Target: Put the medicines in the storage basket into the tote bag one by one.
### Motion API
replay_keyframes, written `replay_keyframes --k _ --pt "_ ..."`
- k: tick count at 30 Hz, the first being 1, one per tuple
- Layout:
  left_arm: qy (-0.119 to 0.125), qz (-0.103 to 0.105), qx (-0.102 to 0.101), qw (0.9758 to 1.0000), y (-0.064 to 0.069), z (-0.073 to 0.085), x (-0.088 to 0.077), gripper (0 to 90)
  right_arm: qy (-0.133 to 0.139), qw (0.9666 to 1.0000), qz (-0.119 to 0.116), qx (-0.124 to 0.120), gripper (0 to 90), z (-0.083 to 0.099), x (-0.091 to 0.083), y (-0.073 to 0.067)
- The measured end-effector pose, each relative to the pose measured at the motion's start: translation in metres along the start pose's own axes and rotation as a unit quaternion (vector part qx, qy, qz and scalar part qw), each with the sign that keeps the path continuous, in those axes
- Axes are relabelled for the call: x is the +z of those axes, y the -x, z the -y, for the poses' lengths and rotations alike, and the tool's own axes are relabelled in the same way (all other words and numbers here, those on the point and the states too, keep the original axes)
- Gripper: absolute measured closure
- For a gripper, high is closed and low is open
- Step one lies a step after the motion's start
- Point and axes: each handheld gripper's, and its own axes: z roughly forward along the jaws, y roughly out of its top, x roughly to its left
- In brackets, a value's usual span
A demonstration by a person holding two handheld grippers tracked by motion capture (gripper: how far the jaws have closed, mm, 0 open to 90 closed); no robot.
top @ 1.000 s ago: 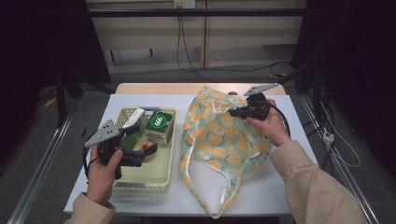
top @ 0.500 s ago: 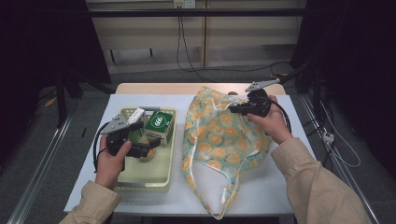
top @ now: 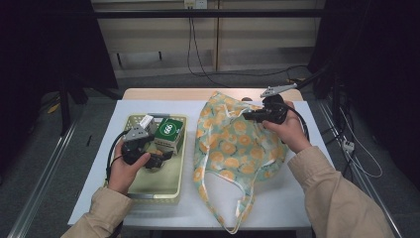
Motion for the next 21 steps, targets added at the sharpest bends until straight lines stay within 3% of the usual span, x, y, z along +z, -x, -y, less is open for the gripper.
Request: replay_keyframes --k 3,5,7,9,12,17,19,21 --pt "-0.024 -0.010 0.001 0.9997 -0.002 0.005 0.006 4.2 -0.001 1.0000 0.002 -0.001 89.7 0.001 -0.001 0.001" --pt "-0.047 -0.023 0.025 0.9983 -0.002 0.005 0.009 3.6 -0.001 1.0000 0.002 -0.001 89.7 0.001 -0.001 0.001" --pt "-0.056 -0.025 0.038 0.9974 -0.002 0.005 0.012 3.3 0.000 1.0000 0.001 -0.001 89.7 0.001 -0.001 0.001" --pt "-0.060 -0.023 0.036 0.9973 -0.002 0.004 0.012 2.7 0.001 1.0000 0.000 0.000 89.7 0.001 -0.001 0.001" --pt "-0.041 -0.006 0.020 0.9990 0.000 0.003 0.010 5.0 0.000 1.0000 -0.002 -0.002 89.7 0.001 0.000 0.000" --pt "-0.052 0.006 0.018 0.9985 0.003 0.007 0.013 5.0 0.000 1.0000 -0.003 -0.003 89.7 0.001 0.000 -0.001" --pt "-0.060 -0.010 0.017 0.9980 0.000 0.011 0.016 5.2 0.000 1.0000 -0.003 -0.003 89.7 0.002 0.000 -0.001" --pt "-0.066 -0.019 0.001 0.9977 -0.005 0.016 0.019 5.6 0.000 1.0000 -0.003 -0.003 89.7 0.002 0.000 -0.001"
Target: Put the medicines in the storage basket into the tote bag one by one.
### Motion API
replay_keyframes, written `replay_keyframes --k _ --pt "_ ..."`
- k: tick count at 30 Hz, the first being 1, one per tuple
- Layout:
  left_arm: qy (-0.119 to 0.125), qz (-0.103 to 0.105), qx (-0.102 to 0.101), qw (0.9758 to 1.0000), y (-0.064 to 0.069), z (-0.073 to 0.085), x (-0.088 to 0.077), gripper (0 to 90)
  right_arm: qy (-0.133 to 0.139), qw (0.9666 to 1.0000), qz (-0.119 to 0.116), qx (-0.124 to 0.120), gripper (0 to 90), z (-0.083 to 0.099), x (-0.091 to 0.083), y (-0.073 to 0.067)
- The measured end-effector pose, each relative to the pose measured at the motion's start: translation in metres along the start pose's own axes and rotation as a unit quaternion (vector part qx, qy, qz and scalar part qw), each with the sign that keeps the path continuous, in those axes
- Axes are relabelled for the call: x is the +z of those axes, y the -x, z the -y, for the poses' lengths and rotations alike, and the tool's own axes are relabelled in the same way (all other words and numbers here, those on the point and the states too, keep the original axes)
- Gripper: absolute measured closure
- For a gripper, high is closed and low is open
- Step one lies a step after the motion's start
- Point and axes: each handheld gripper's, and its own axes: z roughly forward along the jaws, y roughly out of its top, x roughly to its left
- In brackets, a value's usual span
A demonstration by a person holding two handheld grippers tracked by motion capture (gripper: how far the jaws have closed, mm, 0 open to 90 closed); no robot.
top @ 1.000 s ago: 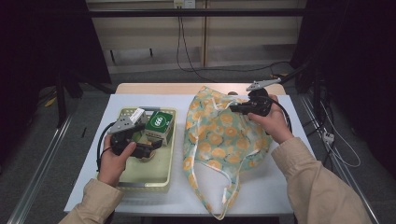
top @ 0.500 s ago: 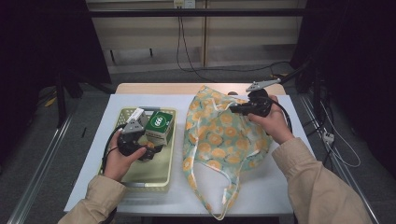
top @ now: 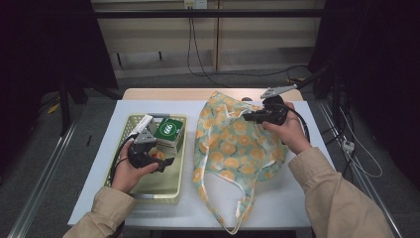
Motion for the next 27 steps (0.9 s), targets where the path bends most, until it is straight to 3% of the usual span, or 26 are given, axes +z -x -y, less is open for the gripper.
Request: replay_keyframes --k 1,4,11,17,27 --pt "-0.012 -0.004 -0.007 0.9999 -0.002 0.001 0.002 5.6 -0.001 1.0000 -0.001 0.000 89.7 0.000 0.000 0.000" --pt "-0.038 -0.021 0.019 0.9989 -0.005 0.003 0.004 10.8 -0.003 1.0000 -0.003 0.002 89.7 0.001 0.001 0.000" --pt "-0.068 -0.018 0.058 0.9959 -0.005 0.008 0.009 13.0 -0.006 1.0000 -0.007 0.001 89.7 0.003 0.004 -0.001" --pt "-0.087 -0.009 0.049 0.9950 -0.005 0.012 0.013 13.7 -0.005 1.0000 -0.007 -0.001 89.7 0.004 0.002 -0.001" --pt "-0.102 -0.008 0.015 0.9947 -0.004 0.011 0.010 20.8 -0.007 1.0000 -0.004 0.000 89.7 0.006 0.002 -0.001"
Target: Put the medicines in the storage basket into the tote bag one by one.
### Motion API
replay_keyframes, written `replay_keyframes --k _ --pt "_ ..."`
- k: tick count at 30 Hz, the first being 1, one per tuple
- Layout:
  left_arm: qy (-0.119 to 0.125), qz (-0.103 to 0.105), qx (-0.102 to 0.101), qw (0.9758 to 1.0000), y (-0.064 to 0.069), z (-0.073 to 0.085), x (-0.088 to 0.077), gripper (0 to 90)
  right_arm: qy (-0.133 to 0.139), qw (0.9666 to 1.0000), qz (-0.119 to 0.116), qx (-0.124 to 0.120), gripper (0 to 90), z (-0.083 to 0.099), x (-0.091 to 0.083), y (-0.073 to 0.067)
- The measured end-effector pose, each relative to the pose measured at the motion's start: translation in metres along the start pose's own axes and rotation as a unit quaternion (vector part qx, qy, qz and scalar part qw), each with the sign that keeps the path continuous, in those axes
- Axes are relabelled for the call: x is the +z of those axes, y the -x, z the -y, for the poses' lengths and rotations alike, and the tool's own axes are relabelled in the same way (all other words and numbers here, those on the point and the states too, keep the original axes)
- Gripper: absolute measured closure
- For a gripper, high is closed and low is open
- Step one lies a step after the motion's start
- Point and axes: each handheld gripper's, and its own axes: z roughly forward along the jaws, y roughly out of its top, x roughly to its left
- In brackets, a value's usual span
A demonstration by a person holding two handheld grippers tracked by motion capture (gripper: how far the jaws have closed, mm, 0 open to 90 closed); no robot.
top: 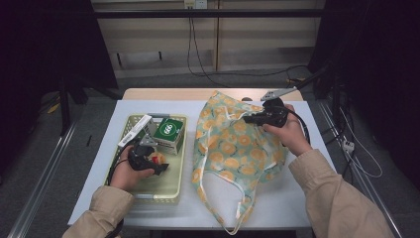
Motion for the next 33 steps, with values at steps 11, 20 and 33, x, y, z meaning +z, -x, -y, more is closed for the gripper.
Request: replay_keyframes --k 11,20,33 --pt "0.013 0.037 0.019 0.9990 0.006 -0.004 0.003 11.5 0.000 1.0000 -0.003 -0.003 89.7 0.000 0.003 -0.003" --pt "-0.014 0.049 0.027 0.9983 0.003 0.003 0.000 9.8 0.003 1.0000 -0.002 -0.002 89.7 0.001 0.001 -0.002" --pt "0.020 0.043 0.001 0.9989 0.005 -0.017 -0.026 20.5 0.001 1.0000 -0.001 0.003 89.7 0.002 0.003 -0.001"
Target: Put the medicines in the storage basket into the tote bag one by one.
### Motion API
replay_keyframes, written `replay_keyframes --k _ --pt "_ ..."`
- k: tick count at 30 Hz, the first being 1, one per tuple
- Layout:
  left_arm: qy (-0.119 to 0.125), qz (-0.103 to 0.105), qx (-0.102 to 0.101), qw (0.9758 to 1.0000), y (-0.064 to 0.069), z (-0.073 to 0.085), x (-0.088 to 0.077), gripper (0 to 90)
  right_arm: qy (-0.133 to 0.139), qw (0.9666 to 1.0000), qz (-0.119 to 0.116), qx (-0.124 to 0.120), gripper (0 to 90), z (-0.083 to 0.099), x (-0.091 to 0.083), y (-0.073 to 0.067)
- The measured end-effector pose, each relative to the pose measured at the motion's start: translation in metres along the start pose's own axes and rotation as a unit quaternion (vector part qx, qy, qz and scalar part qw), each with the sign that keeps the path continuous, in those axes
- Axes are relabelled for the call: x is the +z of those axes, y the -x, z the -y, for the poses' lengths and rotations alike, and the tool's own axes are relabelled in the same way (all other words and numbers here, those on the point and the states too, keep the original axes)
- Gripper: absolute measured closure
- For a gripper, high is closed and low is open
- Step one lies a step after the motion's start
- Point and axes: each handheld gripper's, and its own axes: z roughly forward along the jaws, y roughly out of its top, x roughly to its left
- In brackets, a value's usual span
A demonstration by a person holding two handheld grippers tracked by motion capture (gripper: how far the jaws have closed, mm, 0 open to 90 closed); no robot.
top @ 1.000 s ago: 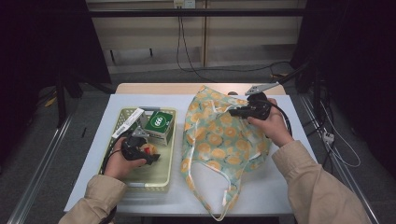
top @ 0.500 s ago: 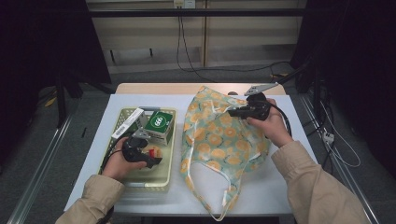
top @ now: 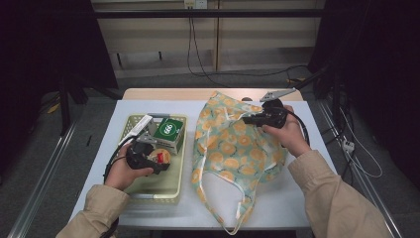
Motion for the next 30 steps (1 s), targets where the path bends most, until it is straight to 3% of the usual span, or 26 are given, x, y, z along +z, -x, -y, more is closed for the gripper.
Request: replay_keyframes --k 7,9,14,21,26,30 --pt "0.045 0.013 -0.016 0.9988 0.011 -0.034 -0.035 20.5 -0.002 1.0000 0.000 0.002 89.7 0.000 0.003 -0.001" --pt "0.056 0.014 -0.012 0.9983 0.018 -0.046 -0.045 20.6 -0.003 1.0000 -0.001 0.003 89.7 0.000 0.004 -0.001" --pt "0.081 0.041 0.005 0.9959 0.041 -0.072 -0.055 20.6 -0.003 1.0000 -0.002 0.006 89.7 0.000 0.005 0.000" --pt "0.093 0.071 0.028 0.9927 0.078 -0.099 -0.033 20.6 -0.001 1.0000 -0.003 0.007 89.7 0.000 0.005 0.000" --pt "0.091 0.092 0.039 0.9909 0.100 -0.115 -0.002 20.5 -0.001 1.0000 -0.003 0.008 89.7 -0.001 0.005 0.001" --pt "0.078 0.100 0.048 0.9908 0.113 -0.122 0.026 20.5 0.000 0.9999 -0.005 0.012 89.7 0.000 0.004 0.002"
